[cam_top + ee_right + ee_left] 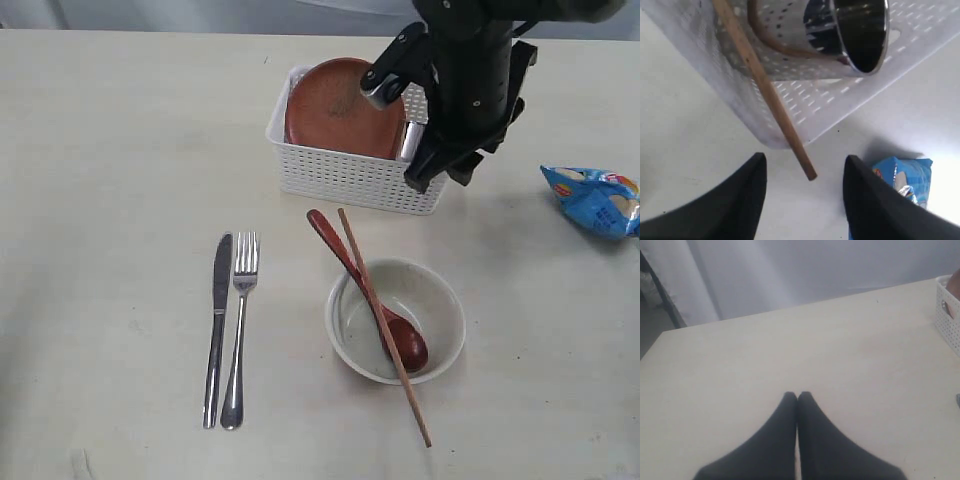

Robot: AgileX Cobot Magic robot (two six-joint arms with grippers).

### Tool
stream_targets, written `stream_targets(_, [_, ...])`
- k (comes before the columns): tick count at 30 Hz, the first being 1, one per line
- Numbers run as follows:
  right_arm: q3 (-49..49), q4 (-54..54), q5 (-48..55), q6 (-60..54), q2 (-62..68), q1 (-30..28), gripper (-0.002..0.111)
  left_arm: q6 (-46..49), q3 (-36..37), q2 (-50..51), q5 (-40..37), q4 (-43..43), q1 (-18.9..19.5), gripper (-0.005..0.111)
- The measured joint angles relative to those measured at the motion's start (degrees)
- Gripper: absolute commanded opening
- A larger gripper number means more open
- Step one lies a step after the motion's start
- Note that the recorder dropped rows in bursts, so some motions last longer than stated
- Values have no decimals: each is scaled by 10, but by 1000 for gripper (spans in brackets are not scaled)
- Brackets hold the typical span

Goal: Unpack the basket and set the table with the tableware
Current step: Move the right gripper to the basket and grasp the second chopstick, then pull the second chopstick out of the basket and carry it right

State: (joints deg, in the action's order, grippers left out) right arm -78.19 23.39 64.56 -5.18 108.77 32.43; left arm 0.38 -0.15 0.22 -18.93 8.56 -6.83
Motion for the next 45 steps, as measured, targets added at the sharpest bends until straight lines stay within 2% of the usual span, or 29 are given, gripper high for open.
stream_targets(4, [0,1,0,-2,11,0,45,0,0,0,0,0,0,0])
stream_targets(11, [0,1,-1,-3,11,0,11,0,0,0,0,0,0,0])
stream_targets(15, [0,1,-1,-8,11,0,0,0,0,0,0,0,0,0])
stream_targets(33, [0,33,30,-10,-14,0,0,0,0,0,0,0,0,0])
stream_targets(45, [14,-74,50,8,-111,0,0,0,0,0,0,0,0,0])
